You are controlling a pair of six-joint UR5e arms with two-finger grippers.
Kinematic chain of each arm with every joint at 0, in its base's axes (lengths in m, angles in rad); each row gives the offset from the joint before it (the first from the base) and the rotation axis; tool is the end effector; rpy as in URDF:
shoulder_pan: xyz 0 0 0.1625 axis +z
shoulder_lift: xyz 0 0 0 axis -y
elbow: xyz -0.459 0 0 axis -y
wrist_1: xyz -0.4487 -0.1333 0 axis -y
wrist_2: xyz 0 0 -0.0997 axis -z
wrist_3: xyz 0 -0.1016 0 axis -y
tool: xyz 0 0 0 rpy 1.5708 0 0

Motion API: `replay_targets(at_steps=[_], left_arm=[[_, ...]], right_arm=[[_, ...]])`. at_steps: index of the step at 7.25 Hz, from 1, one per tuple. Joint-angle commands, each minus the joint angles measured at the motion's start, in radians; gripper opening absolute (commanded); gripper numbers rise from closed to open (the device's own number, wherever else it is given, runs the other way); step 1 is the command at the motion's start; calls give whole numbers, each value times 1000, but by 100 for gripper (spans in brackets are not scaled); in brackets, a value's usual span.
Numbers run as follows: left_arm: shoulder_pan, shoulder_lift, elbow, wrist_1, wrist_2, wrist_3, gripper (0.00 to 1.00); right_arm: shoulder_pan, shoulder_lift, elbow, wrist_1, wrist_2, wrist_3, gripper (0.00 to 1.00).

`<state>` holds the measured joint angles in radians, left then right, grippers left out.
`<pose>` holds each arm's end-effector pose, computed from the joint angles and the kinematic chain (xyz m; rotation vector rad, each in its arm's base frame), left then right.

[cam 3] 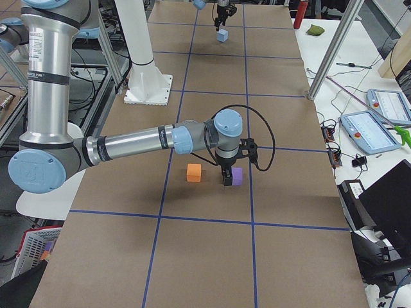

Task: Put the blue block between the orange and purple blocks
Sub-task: 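Lower the left gripper onto the light blue cube and grasp it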

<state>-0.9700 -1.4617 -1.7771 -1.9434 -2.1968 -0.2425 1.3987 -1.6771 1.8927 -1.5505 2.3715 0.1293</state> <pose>0.2347 -0.4729 0.6035 0.1646 0.7536 0.4875 -0.0267 -0.5060 0.5684 0.1010 -0.8217 -0.1348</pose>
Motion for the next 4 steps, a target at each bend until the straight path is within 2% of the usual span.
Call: replay_targets(at_steps=[1,4], left_arm=[[31,-23,37,-15,5,-27,99],[31,-52,47,-9,11,-18,99]], right_arm=[[-6,0,0,1,0,0,100],[-7,0,0,1,0,1,100]])
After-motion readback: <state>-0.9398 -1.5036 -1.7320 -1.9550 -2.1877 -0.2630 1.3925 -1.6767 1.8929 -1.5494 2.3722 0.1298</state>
